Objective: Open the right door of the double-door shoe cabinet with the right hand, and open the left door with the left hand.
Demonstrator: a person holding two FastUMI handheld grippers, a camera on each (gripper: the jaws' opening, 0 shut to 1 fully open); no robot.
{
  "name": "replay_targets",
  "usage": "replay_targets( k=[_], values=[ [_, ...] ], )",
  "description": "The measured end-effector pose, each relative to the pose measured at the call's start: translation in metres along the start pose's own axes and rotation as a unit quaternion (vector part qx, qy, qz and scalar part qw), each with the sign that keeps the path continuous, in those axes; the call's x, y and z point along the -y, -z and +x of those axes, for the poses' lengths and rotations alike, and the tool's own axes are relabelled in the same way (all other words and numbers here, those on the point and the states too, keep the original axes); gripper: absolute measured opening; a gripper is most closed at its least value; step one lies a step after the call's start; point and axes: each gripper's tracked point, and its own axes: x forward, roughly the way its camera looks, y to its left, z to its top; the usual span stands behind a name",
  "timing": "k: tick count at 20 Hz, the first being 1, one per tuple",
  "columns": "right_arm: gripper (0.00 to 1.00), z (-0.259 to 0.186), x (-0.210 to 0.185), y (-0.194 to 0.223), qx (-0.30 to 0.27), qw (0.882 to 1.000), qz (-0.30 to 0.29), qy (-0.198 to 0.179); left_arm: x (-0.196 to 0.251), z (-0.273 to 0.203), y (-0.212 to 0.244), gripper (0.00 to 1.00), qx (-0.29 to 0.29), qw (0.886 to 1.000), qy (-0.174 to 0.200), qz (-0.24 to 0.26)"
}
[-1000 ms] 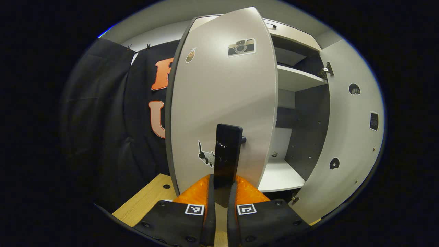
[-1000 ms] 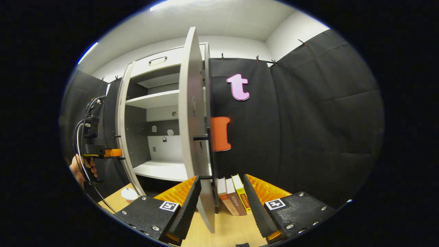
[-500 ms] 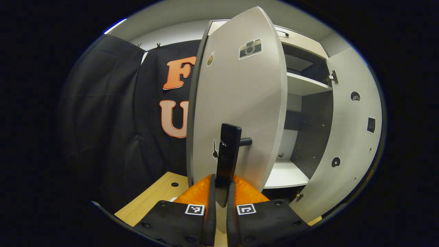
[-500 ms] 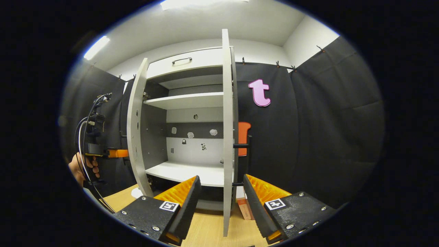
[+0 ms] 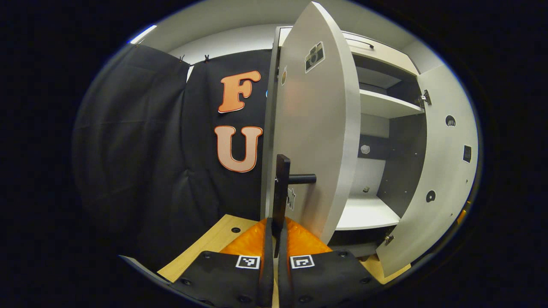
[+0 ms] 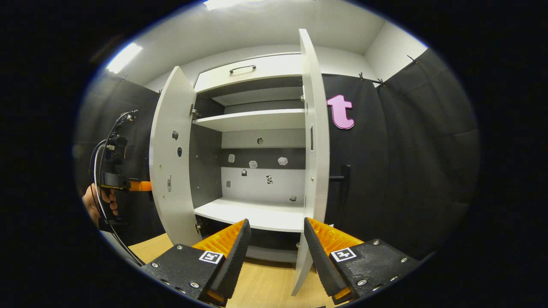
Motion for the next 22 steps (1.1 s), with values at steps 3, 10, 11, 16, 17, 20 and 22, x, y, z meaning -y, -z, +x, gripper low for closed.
replay_targets(
  k=[3, 10, 11, 16, 17, 20, 22],
  values=[
    [0.76, 0.011, -0.014, -0.004, 0.003, 1.000, -0.006, -0.011, -0.011, 0.002, -0.001, 0.11, 0.011, 1.000, -0.001, 0.028],
    [0.82, 0.024, -0.037, -0.018, 0.017, 0.999, -0.027, -0.034, -0.031, 0.003, -0.008, 0.11, 0.031, 0.998, -0.034, 0.052],
    [0.77, 0.024, -0.039, -0.019, 0.018, 0.999, -0.031, -0.034, -0.039, 0.004, -0.008, 0.11, 0.034, 0.997, -0.041, 0.060],
    [0.77, 0.027, -0.045, -0.031, 0.033, 0.998, -0.039, -0.041, -0.054, 0.002, -0.016, 0.08, 0.054, 0.994, -0.079, 0.059],
    [0.77, 0.028, -0.045, -0.034, 0.036, 0.998, -0.040, -0.041, -0.052, 0.003, -0.018, 0.07, 0.061, 0.994, -0.074, 0.055],
    [0.77, 0.031, -0.048, -0.043, 0.048, 0.997, -0.048, -0.039, -0.048, 0.008, -0.031, 0.08, 0.095, 0.991, -0.064, 0.063],
    [0.77, 0.030, -0.046, -0.050, 0.059, 0.996, -0.049, -0.037, -0.038, 0.010, -0.036, 0.12, 0.111, 0.991, -0.037, 0.066]
  ],
)
